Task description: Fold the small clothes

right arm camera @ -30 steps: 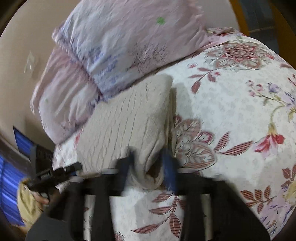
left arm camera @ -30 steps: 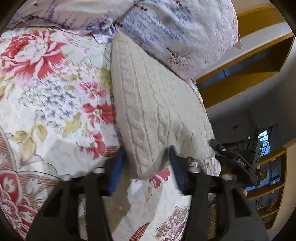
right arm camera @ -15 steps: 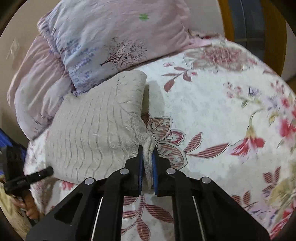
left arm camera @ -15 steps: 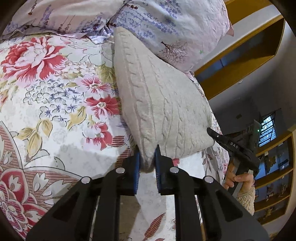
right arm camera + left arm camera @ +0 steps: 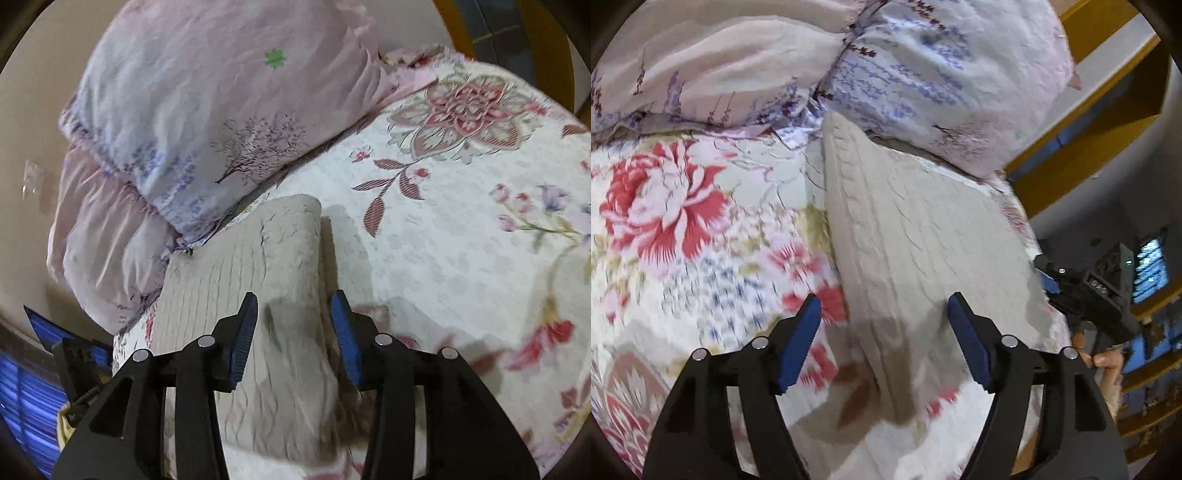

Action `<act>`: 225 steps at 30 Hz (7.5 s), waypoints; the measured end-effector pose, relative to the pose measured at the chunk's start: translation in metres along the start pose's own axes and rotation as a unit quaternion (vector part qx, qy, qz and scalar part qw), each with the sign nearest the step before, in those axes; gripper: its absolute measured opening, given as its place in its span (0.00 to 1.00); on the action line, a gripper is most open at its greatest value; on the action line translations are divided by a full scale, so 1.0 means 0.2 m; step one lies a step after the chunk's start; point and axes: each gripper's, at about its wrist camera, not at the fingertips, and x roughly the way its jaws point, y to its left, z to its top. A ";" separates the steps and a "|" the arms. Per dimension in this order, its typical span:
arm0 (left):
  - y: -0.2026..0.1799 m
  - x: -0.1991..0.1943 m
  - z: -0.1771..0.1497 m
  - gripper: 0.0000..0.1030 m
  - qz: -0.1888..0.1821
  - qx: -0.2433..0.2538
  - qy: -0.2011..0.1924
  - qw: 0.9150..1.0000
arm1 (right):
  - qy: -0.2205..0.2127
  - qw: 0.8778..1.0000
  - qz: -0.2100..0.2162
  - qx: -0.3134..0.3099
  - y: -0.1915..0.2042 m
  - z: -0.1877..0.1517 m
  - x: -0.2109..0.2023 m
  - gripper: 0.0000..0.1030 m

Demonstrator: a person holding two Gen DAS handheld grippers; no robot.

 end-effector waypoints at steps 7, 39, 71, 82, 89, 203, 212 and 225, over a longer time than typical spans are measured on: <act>-0.02 0.07 0.05 0.74 0.023 0.003 -0.014 1.000 | -0.062 0.994 -0.067 -0.060 0.08 0.04 0.02 0.08; -0.04 0.12 0.03 0.86 0.050 0.014 -0.023 0.998 | -0.037 0.968 -0.139 -0.207 0.27 -0.18 0.17 0.42; 0.09 0.17 0.10 0.85 -0.082 -0.094 0.016 0.992 | 0.038 0.996 0.030 0.071 -0.19 0.11 0.12 0.71; 0.10 0.20 0.14 0.83 -0.111 -0.107 0.020 0.988 | 0.070 0.996 0.046 0.032 -0.15 0.14 0.25 0.71; 0.08 0.23 0.16 0.83 -0.111 -0.101 0.020 0.989 | 0.091 0.993 0.075 0.007 -0.10 0.11 0.30 0.62; 0.11 -0.61 -0.38 0.57 0.052 0.086 -0.139 0.985 | 0.012 0.961 0.004 -0.276 0.72 -0.65 0.19 0.39; 0.13 -0.40 -0.37 0.50 0.092 0.094 -0.068 0.989 | 0.033 0.936 -0.117 -0.330 0.72 -0.77 0.32 0.39; 0.17 -0.62 -0.43 0.89 0.087 0.058 -0.132 0.986 | -0.035 0.948 -0.083 -0.306 0.73 -0.77 0.11 0.78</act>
